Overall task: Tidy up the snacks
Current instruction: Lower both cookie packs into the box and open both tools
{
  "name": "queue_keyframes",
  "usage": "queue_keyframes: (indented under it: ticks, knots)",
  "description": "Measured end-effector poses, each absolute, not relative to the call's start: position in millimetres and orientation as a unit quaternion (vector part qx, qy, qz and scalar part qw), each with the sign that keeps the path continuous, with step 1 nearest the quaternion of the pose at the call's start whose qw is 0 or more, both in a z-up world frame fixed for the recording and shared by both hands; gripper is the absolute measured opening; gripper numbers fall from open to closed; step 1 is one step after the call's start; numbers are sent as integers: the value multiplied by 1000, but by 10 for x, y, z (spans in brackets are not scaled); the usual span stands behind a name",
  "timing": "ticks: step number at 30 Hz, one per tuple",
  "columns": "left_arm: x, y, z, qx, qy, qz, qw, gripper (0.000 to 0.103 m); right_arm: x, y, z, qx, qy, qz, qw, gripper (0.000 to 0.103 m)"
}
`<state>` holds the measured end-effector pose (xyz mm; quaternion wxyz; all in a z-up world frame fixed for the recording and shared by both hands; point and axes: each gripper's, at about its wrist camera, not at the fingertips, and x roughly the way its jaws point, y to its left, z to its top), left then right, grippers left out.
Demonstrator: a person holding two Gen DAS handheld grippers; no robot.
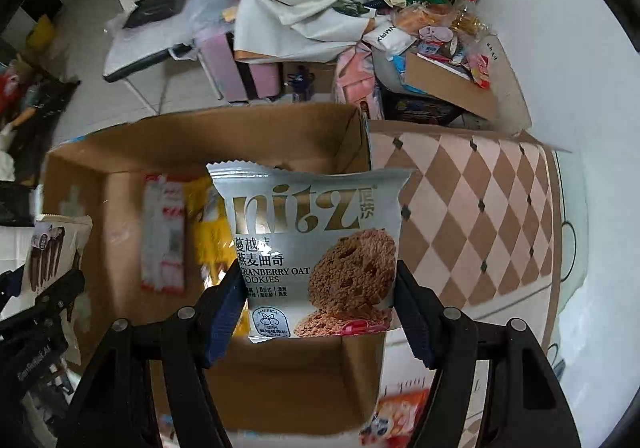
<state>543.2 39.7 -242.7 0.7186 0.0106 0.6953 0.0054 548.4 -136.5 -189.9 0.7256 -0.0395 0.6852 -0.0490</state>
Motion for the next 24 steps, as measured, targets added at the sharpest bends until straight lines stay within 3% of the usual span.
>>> queue_keyframes:
  ticks: [4,6,7,8,10,12,24]
  knots:
    - [5593,454,-2552,10,709,14,705,58,5727,-1407,-2128,-40,691,-61,719,73]
    - [5659,459,-2614,22,716,22,698,72,5834,-1431,-2245,-39,704,-64,707,74]
    - [5673,465,-2632,22,718,23,695,76,5851,-1421,-2271,-43,707,-63,703,80]
    - [5686,474,-2640,15,719,22,695,77,5862,-1400,-2287,-49,708,-61,702,92]
    - [5696,476,-2615,1,713,18,701,78,5880,-1379,-2316,-58,707,-54,703,96]
    - [5713,458,-2601,-6,709,13,705,86,5879,-1369,-2327,-55,709,-50,701,96]
    - [5538,435,-2377,-46,691,-13,722,87,5661,-1412,-2265,17,709,-18,705,97]
